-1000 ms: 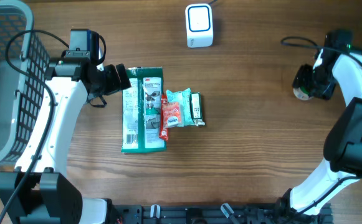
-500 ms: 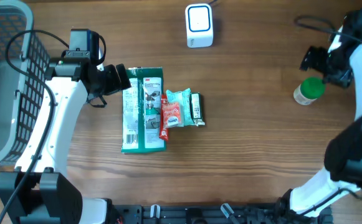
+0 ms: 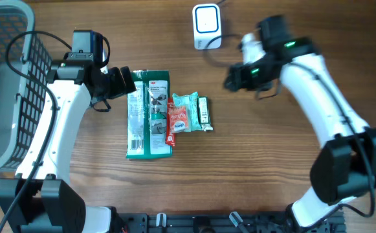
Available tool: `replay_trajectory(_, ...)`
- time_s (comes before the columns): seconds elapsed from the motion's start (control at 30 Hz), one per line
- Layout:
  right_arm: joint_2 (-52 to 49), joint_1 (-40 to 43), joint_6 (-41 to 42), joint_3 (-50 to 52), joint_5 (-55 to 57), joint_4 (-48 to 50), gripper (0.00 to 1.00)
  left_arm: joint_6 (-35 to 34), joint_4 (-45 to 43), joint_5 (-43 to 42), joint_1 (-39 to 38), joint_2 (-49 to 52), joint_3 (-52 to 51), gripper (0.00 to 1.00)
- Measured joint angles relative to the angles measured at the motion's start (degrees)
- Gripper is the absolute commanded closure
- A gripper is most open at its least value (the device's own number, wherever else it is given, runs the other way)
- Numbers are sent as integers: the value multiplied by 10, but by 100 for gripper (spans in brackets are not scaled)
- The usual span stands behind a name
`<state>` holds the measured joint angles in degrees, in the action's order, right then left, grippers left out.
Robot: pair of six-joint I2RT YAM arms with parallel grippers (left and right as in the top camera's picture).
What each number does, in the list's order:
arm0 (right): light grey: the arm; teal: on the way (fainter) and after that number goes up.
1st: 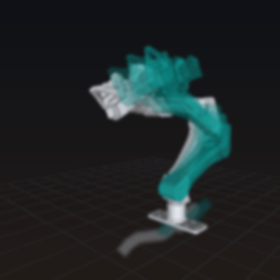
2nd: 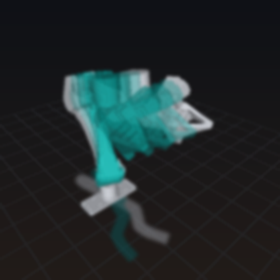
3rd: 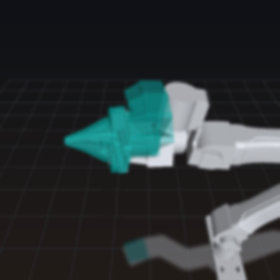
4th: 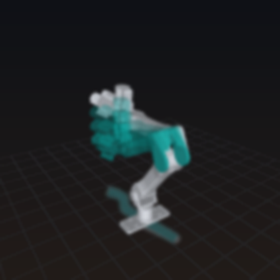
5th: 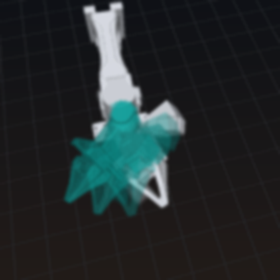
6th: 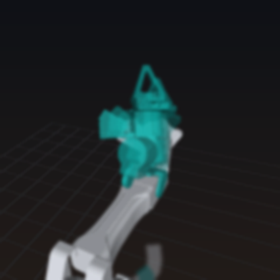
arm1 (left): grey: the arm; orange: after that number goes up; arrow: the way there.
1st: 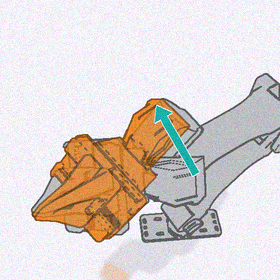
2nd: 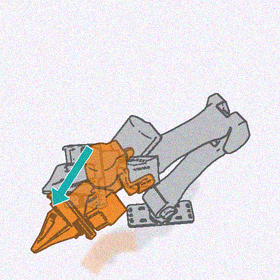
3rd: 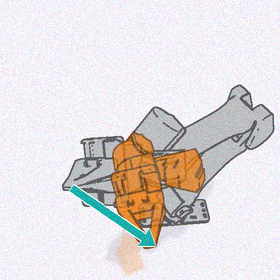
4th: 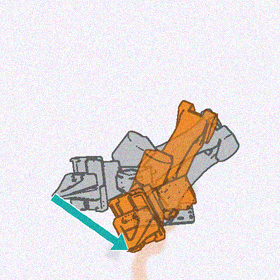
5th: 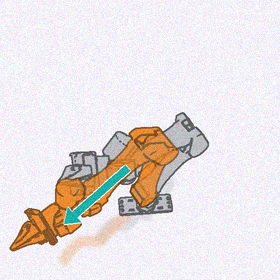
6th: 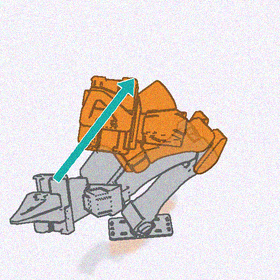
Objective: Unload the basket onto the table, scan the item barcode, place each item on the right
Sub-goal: 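Move the jar to the table's right side and release it, then reach right gripper down to the white-green Axe Brand box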
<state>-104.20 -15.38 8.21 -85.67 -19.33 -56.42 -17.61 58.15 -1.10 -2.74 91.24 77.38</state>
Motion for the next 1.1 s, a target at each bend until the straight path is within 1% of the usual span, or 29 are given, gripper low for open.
replay_trajectory(0.07,0,-53,15,34,25,46,32,0,0,0,0,0,0,0)
replay_trajectory(0.2,-1,-129,45,80,80,105,33,0,0,0,0,0,0,0)
replay_trajectory(0.3,-1,-166,57,105,109,149,33,0,0,0,0,0,0,0)
replay_trajectory(0.37,-1,-184,69,124,128,182,36,0,0,0,0,0,0,0)
replay_trajectory(0.47,-6,-193,85,141,149,192,40,0,0,0,0,0,0,0)
replay_trajectory(0.57,-12,-193,96,150,162,193,49,0,0,0,0,0,0,0)
replay_trajectory(0.67,-13,-193,106,150,169,197,54,0,0,0,0,0,0,0)
replay_trajectory(0.73,-13,-193,108,150,172,197,59,0,0,0,0,0,0,0)
replay_trajectory(0.9,-13,-193,115,152,182,197,60,0,0,0,0,0,0,0)
replay_trajectory(1.1,-13,-193,132,191,184,249,60,0,0,0,0,0,0,0)
